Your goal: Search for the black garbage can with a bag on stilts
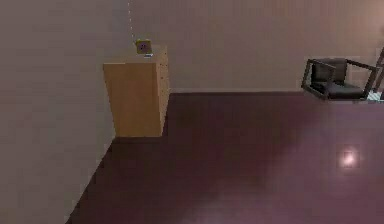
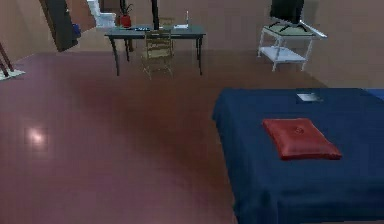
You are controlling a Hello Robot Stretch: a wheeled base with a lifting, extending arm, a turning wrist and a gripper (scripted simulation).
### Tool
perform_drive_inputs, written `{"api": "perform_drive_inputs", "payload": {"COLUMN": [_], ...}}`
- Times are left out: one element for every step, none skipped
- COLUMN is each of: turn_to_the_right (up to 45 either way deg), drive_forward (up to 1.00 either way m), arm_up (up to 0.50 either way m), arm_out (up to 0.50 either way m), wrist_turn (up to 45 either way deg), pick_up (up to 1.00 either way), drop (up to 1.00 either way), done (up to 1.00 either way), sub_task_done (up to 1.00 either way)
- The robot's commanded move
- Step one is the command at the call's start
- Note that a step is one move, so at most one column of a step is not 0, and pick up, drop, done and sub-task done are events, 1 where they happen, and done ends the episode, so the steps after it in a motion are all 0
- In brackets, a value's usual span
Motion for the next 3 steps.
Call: {"api": "perform_drive_inputs", "payload": {"turn_to_the_right": [45.0, 12.0, 0.0], "drive_forward": [0.0, 0.0, 0.5], "arm_up": [0.0, 0.0, 0.0], "arm_out": [0.0, 0.0, 0.0], "wrist_turn": [0.0, 0.0, 0.0], "pick_up": [0.0, 0.0, 0.0], "drop": [0.0, 0.0, 0.0], "done": [0.0, 0.0, 0.0], "sub_task_done": [0.0, 0.0, 0.0]}}
